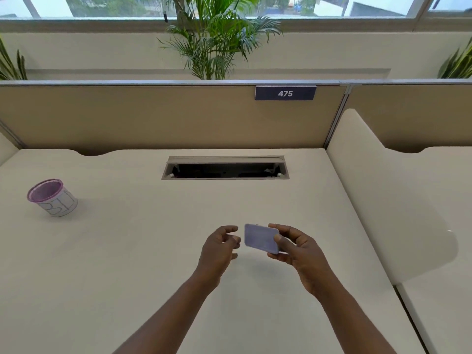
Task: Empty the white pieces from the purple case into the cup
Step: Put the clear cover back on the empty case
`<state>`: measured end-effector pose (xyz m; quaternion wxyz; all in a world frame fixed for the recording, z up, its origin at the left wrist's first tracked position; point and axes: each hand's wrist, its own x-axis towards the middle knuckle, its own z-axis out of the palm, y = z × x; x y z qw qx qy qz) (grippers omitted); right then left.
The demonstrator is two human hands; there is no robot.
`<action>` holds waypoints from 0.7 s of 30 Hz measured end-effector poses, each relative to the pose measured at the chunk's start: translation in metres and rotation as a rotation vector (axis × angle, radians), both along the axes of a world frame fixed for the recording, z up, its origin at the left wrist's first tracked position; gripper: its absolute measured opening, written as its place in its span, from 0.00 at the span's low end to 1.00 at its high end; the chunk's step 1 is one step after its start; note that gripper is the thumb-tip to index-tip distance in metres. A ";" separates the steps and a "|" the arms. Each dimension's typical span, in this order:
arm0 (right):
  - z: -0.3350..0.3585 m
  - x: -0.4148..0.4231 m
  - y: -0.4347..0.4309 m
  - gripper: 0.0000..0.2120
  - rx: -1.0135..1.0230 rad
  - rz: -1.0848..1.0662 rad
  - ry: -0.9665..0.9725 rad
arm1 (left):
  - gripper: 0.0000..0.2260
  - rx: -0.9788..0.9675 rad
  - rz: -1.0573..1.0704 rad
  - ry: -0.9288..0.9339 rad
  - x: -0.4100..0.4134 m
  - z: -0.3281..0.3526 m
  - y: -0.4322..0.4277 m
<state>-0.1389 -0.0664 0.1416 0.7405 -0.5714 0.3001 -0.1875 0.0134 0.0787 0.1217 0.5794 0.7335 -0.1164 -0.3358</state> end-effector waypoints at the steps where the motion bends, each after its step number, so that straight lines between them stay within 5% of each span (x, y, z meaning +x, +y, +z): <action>1: -0.001 -0.001 -0.007 0.10 -0.102 -0.032 0.036 | 0.11 0.089 -0.047 -0.156 0.000 -0.005 -0.005; 5: -0.010 -0.007 -0.045 0.13 -0.701 -0.124 0.153 | 0.21 0.421 -0.327 -0.767 0.003 -0.031 -0.028; 8: -0.022 -0.010 -0.081 0.14 -0.977 -0.137 0.217 | 0.28 0.590 -0.489 -1.031 0.013 -0.054 -0.036; 14: -0.054 -0.018 -0.154 0.13 -1.316 -0.048 0.455 | 0.32 0.642 -0.590 -1.203 0.034 -0.091 -0.024; 21: -0.081 -0.015 -0.203 0.09 -1.370 0.024 0.552 | 0.30 0.519 -0.534 -1.150 0.035 -0.109 -0.015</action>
